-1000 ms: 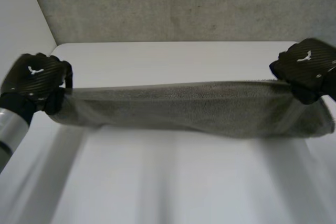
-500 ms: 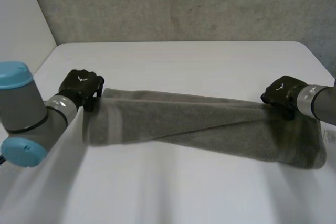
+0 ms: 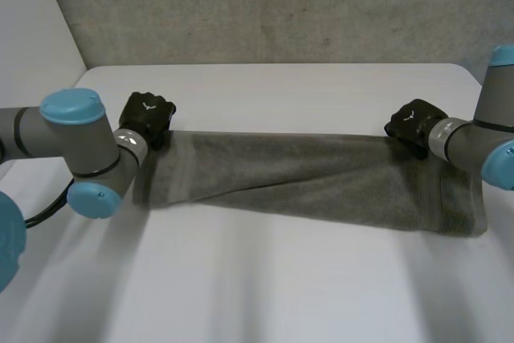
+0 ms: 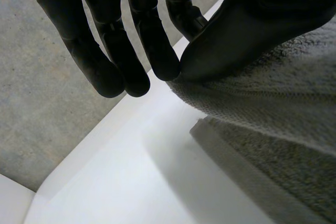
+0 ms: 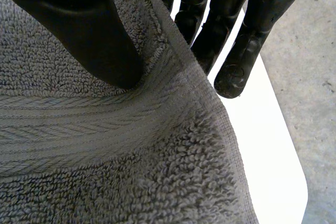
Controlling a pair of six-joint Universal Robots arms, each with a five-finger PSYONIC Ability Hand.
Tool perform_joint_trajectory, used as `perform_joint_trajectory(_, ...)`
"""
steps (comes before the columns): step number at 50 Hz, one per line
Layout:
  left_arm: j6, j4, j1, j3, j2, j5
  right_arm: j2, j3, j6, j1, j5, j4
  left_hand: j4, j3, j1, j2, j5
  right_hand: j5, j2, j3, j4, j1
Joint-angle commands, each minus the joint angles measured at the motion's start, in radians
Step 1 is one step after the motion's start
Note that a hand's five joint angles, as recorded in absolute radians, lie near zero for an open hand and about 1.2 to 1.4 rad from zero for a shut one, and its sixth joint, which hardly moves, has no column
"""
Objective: Fold the towel.
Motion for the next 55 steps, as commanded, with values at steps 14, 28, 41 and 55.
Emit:
perform_joint_trajectory(14,0.057,0.042,-0.034,0.177,-0.115,-0.013,0.129,-0.130,0.010,0.036,0.017,-0.062,-0.117,-0.148,-0.061,-0.122,-0.291,-0.064,-0.091,-0.096,-0.099,-0.020)
perform_joint_trajectory(28,0.060,0.038,-0.068,0.182,-0.094,-0.046,0.007,-0.106,0.178,0.043,0.055,-0.136,-1.299,-1.331,-1.243,-1.305,-1.473,-1.067,-1.094,-1.099,-1.102,-1.023)
perform_joint_trajectory(41,0.028,0.081,-0.048,-0.247,0.343,-0.102,-0.472,0.365,0.292,0.024,0.048,-0.137,-1.296,-1.328,-1.240,-1.302,-1.470,-1.067,-1.094,-1.099,-1.102,-1.023)
perform_joint_trajectory(55,-0.062,0.242,-0.045,-0.744,0.546,-0.056,-0.577,0.894,0.283,-0.177,0.016,-0.333,-1.296,-1.328,-1.240,-1.302,-1.470,-0.989,-1.017,-1.022,-1.024,-0.945)
